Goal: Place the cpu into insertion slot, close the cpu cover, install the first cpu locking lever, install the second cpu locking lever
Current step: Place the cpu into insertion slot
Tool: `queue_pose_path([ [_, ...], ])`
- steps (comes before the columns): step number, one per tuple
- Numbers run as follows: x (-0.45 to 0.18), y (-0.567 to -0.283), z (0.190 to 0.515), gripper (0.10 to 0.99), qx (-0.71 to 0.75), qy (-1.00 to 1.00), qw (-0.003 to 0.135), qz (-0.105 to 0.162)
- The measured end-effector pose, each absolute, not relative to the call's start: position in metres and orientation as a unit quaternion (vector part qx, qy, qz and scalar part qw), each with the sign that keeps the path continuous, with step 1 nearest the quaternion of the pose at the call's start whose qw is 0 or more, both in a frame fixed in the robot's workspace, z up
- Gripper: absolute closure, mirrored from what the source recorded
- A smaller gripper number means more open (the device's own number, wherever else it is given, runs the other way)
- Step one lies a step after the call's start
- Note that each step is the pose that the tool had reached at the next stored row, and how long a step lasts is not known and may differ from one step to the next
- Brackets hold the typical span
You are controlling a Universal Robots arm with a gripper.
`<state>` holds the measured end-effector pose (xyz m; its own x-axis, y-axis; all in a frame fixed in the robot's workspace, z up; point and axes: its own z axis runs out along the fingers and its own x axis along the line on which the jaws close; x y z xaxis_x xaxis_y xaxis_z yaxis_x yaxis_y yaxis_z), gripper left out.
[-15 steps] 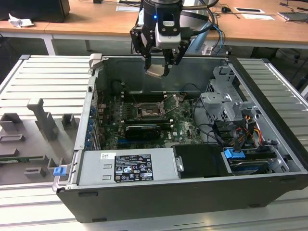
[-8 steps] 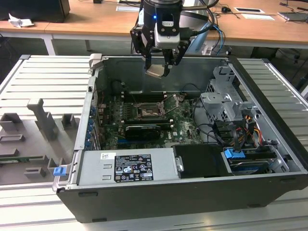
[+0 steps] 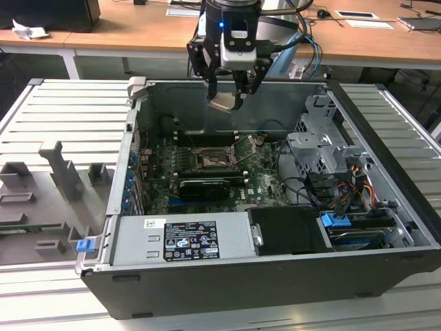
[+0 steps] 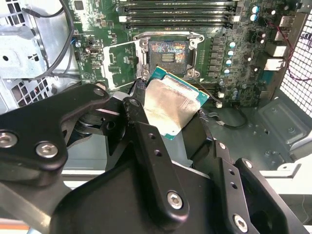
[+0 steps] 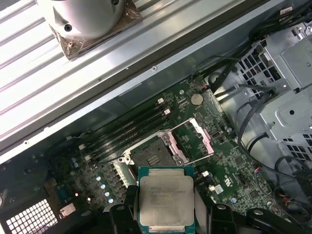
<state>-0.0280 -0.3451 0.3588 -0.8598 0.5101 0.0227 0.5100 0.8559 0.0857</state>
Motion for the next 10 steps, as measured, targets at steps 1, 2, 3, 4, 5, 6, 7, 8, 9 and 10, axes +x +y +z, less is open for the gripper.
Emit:
queue_pose_path([
  [1,-0.0279,-0.3451,0.3588,0.541,0.266,0.963,0.000,0.044],
  [2,-0.0280,-0.3451,0.3588,0.541,0.266,0.963,0.000,0.044],
  [3,-0.0280,-0.3451,0.3587,0.541,0.268,0.962,0.001,0.044],
  [4,-0.0279,-0.3451,0.3587,0.541,0.270,0.962,0.001,0.044],
  [5,-0.0280,-0.3451,0.3585,0.541,0.273,0.961,0.001,0.044],
  [6,-0.0280,-0.3451,0.3584,0.541,0.276,0.960,0.001,0.044],
  [7,-0.0280,-0.3451,0.3583,0.541,0.281,0.959,0.001,0.044],
  [8,-0.0280,-0.3451,0.3581,0.541,0.289,0.956,0.002,0.044],
  [9,-0.0280,-0.3451,0.3578,0.541,0.298,0.953,0.002,0.044],
  [10,-0.0279,-0.3451,0.3573,0.541,0.305,0.951,0.002,0.044],
])
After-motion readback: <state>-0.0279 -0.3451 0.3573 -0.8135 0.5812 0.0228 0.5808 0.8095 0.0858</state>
